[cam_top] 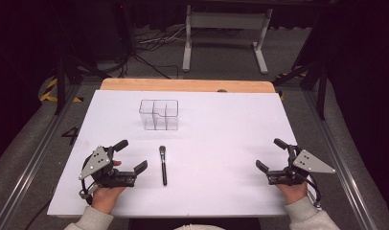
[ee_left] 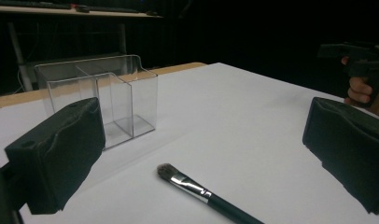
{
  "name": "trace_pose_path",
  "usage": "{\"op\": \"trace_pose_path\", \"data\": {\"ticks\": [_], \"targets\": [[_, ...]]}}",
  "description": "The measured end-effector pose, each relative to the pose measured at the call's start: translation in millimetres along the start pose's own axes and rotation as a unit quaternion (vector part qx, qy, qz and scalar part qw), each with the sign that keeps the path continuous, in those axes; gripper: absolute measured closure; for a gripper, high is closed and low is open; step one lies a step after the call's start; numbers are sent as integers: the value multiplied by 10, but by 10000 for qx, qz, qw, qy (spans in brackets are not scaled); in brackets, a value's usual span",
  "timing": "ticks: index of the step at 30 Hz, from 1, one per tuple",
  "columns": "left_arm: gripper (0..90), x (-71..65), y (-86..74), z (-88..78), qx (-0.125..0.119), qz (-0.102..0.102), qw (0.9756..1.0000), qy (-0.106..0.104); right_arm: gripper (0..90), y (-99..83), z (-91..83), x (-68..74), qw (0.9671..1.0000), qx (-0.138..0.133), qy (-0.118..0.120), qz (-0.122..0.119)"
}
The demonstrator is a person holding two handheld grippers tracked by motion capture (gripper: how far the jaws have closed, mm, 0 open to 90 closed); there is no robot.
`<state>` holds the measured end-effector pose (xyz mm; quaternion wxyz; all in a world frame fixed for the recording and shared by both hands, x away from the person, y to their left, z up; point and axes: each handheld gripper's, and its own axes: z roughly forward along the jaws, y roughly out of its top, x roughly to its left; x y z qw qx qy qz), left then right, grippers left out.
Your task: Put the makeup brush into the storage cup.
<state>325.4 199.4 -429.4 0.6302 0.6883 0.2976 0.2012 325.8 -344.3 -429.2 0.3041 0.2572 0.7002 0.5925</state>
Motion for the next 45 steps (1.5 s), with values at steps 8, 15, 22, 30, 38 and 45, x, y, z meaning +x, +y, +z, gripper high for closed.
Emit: {"op": "trace_pose_path", "data": {"ticks": [8,15,22,30,38,45], "targets": [[0,-21,77,109,-9,-34,10000,11,0,11,-30,7,9997,-196,97,75],[0,-30,138,205,63,-59,10000,-9,0,11,-23,1,9998,-133,153,47],[0,-45,187,290,238,6,9997,-11,0,8,-30,-13,9998,-167,121,60],[0,-79,255,387,356,19,9994,-4,0,12,-34,-17,9997,-188,126,83],[0,-106,314,450,432,75,9990,-12,0,12,-34,-11,9997,-181,141,85],[0,-120,425,527,803,27,9967,138,0,12,-33,-8,9997,-173,139,77]]}}
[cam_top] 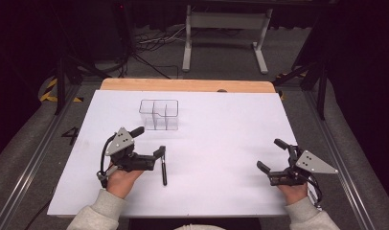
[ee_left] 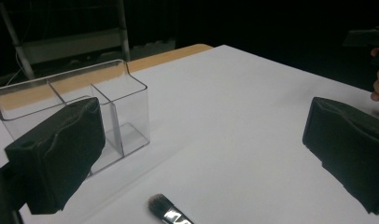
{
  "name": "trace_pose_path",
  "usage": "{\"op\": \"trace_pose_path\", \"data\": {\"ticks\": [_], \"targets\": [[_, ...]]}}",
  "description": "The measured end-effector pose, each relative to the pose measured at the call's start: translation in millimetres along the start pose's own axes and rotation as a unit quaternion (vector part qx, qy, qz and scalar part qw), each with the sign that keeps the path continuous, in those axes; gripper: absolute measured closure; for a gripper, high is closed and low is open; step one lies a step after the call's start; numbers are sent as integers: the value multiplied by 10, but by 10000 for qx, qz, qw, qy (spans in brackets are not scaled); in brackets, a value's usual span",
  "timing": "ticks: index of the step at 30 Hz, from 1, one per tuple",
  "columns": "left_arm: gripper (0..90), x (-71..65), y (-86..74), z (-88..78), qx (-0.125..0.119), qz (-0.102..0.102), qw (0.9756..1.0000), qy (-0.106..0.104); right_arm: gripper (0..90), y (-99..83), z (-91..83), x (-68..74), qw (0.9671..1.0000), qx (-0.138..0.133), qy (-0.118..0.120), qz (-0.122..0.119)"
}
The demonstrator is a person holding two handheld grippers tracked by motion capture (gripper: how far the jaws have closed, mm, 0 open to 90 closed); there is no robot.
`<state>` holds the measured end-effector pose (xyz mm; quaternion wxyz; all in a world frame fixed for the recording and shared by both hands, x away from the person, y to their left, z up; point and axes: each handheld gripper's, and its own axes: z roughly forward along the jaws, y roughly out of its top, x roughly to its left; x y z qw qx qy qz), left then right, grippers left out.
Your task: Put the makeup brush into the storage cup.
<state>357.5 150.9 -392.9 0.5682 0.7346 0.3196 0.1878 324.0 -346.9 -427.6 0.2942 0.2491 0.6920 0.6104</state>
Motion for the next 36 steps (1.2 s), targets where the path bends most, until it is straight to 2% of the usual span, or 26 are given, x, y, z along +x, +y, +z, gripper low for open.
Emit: {"op": "trace_pose_path", "data": {"ticks": [2,7,10,14,16,17,19,20,22,24,28,29,33,36], "targets": [[6,15,26,20,192,-138,9997,-51,0,1,1,1,10000,-8,10,-4],[10,34,69,51,517,-375,9980,19,0,3,-6,-2,10000,7,-6,-10],[9,28,94,68,707,-421,9966,67,0,-2,-8,-8,10000,-7,-18,50],[6,23,141,90,982,-370,9944,116,0,0,-9,-10,10000,-5,-9,40],[3,9,170,119,1161,-416,9923,146,0,5,-9,-9,10000,-42,3,19],[3,9,170,119,1161,-416,9923,146,0,5,-9,-9,10000,-42,3,19],[3,1,192,141,1310,-465,9901,210,0,6,-12,-7,10000,-43,2,29],[3,-2,203,149,1362,-415,9894,273,0,6,-12,-7,10000,-45,9,35],[3,-9,222,166,1464,-410,9879,296,0,6,-14,-9,10000,-51,5,47],[3,-5,235,179,1556,-489,9862,293,0,6,-17,-11,10000,-57,-4,52],[4,-4,274,220,1839,-474,9811,370,0,5,-23,-16,9999,-76,12,79],[4,-4,274,220,1839,-474,9811,370,0,5,-23,-16,9999,-76,12,79],[5,-9,306,258,2077,-467,9764,357,0,5,-23,-18,9999,-75,27,89],[10,-17,327,286,2258,-474,9718,481,0,5,-22,-19,9999,-77,36,100]]}}
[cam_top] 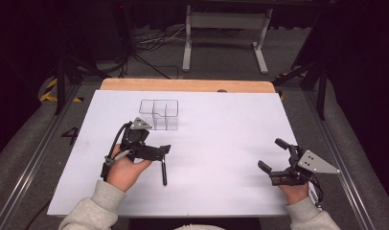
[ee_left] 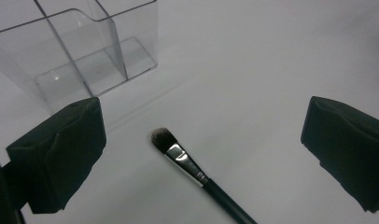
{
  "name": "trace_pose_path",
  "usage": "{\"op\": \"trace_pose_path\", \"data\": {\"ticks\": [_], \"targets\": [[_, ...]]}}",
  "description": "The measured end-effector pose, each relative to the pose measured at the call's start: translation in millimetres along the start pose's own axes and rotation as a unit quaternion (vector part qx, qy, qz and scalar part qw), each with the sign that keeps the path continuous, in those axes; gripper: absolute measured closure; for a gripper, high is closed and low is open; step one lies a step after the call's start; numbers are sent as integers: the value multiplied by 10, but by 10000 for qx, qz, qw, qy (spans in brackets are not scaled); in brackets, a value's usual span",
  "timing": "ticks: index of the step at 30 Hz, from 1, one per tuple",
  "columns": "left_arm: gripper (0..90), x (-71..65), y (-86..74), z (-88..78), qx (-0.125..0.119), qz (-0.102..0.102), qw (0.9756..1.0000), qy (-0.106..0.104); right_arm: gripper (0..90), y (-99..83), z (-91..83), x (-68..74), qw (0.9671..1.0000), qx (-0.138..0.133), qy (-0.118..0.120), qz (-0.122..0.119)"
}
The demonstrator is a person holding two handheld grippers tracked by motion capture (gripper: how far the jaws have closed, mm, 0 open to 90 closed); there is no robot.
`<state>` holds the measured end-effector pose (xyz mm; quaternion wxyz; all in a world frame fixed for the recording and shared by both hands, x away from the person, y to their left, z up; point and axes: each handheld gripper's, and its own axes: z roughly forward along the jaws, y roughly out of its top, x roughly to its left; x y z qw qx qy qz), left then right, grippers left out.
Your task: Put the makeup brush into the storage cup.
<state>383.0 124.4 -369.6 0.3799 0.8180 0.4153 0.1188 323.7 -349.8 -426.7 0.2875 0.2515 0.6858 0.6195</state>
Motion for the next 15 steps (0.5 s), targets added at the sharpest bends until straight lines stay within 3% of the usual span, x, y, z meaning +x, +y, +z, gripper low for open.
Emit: {"op": "trace_pose_path", "data": {"ticks": [7,15], "targets": [[13,26,56,55,456,-141,9989,-6,0,-1,-3,-3,10000,-4,8,25],[12,42,122,114,865,-289,9958,-77,0,-3,-3,-4,10000,2,3,43]]}}
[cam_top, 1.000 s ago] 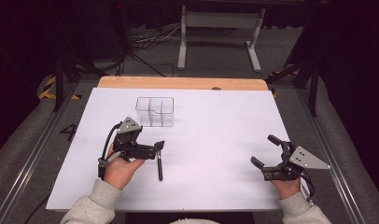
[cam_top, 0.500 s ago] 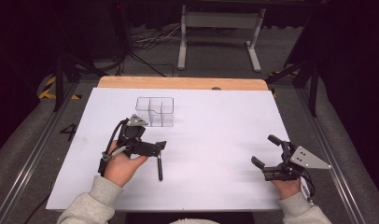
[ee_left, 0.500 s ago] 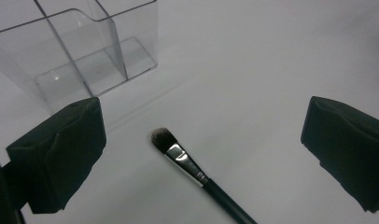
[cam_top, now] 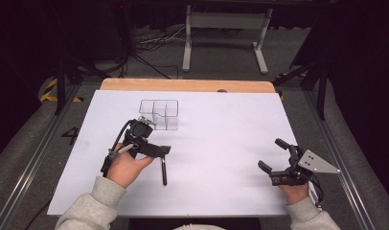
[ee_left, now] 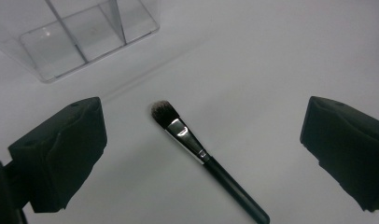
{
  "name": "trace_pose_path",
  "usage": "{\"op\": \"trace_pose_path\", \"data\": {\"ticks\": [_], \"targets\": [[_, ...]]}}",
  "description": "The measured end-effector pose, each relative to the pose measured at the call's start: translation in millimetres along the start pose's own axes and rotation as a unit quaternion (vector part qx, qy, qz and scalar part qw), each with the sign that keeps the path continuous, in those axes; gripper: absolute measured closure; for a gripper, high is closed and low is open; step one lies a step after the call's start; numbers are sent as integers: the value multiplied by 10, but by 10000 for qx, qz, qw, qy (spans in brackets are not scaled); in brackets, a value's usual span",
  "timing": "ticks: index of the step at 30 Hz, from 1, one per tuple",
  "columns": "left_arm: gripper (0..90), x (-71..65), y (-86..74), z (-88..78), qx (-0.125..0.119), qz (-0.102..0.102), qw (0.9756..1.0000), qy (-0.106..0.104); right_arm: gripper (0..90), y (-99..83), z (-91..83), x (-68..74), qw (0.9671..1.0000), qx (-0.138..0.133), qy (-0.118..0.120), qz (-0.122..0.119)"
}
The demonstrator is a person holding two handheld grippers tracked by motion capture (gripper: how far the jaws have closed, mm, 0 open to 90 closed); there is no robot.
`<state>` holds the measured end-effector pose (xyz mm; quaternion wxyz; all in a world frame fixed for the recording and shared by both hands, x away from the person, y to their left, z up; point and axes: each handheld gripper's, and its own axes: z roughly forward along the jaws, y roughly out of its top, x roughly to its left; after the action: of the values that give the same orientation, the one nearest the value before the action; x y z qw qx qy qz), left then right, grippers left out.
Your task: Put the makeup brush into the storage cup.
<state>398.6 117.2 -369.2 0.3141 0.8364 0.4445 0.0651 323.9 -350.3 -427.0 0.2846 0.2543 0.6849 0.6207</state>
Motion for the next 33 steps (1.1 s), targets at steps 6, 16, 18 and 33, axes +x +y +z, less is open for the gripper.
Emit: {"op": "trace_pose_path", "data": {"ticks": [6,16,18,33], "targets": [[12,-19,70,31,266,62,9996,111,0,-2,3,-6,10000,-21,27,17],[14,-16,193,94,673,86,9975,180,0,-6,-1,-9,9999,1,81,85],[21,-15,202,122,761,16,9970,135,0,-4,-3,-11,9999,-8,88,81],[54,22,249,276,1300,-50,9913,203,0,-6,-2,-15,9998,-9,144,113]]}}
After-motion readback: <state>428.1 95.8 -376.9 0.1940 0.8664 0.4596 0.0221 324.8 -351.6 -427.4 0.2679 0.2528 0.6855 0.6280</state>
